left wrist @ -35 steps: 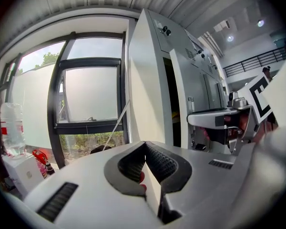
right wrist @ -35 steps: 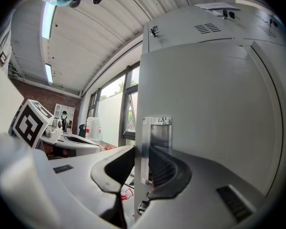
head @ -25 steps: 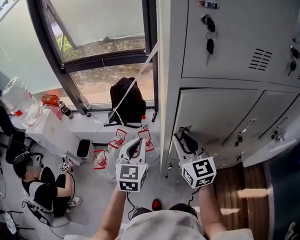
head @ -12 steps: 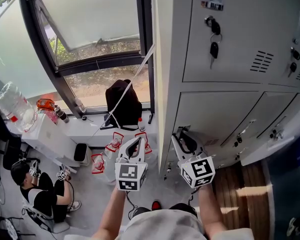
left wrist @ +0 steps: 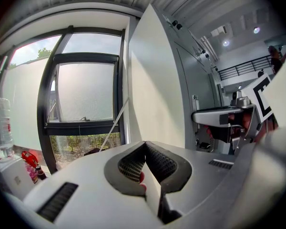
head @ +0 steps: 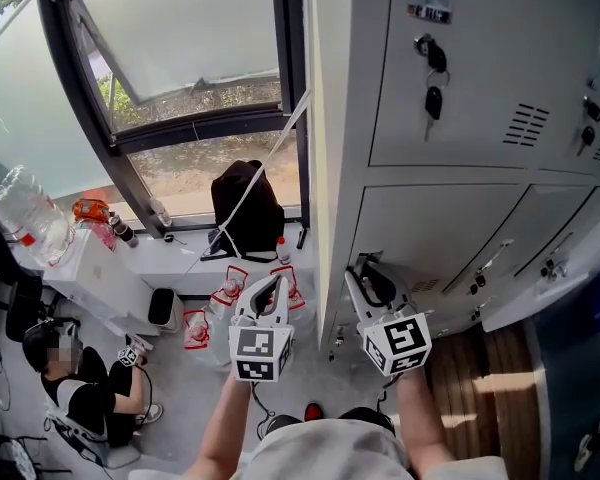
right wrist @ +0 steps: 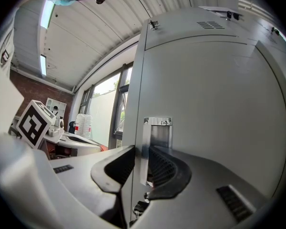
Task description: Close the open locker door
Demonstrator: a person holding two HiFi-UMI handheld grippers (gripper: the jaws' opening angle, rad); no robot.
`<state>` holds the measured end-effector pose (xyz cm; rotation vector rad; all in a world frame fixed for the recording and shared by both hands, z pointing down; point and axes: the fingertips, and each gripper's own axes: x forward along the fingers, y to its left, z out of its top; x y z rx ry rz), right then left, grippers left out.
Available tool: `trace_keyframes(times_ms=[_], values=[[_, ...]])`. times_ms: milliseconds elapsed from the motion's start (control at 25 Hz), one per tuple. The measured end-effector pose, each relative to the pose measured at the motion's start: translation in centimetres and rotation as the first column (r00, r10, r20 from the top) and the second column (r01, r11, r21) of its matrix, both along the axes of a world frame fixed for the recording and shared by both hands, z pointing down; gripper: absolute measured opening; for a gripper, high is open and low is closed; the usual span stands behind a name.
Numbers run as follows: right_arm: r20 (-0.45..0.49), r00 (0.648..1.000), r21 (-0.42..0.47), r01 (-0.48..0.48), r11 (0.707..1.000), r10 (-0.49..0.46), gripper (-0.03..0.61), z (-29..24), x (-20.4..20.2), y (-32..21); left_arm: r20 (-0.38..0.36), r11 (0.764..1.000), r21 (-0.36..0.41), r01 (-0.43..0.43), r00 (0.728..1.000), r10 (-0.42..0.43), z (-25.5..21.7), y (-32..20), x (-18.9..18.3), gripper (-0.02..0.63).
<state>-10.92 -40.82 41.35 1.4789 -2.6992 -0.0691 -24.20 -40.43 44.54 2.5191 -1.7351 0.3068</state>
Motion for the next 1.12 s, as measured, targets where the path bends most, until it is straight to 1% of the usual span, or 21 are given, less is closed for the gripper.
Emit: trace_keyframes(times_ms=[200,320,480,520,840,1120], values=[[-0.001,1.0,0.0,-0.013,1.0,0.013,0.094,0.0,0.1,0.0,0.003,1.0,-0.001,-0.005,1.0,0.005,0.1,0.2,0.0,0.021],[0.008,0.999,0.017,-0.031,0.999,0.031,0.098,-0.3,0.3,0.2,0.004,1.0,-0.002,-0.006,1.0,0.006,0.1,0.4,0.0,0.021],[0.029,1.0,0.022,-0.011,1.0,0.01,0.182,-0.7,0.1,0.6,0.007,1.0,0.0,-0.008,1.0,0.008,0.0,0.6,-0.1,0.021],[0.025,1.0,0.021,-0.01,1.0,0.009,0.187,-0.6,0.0,0.7,0.007,1.0,0.001,-0.008,1.0,0.008,0.1,0.7,-0.1,0.021],[0.021,1.0,0.022,-0.021,1.0,0.02,0.187,-0.7,0.7,1.8,0.007,1.0,0.011,-0.024,1.0,0.024,-0.3,1.4,0.7,0.021],[0.011,0.997,0.052,-0.08,0.995,0.079,0.181,-1.0,3.6,3.4,0.013,0.998,0.037,-0.044,0.999,0.044,-0.8,2.9,1.9,0.021]])
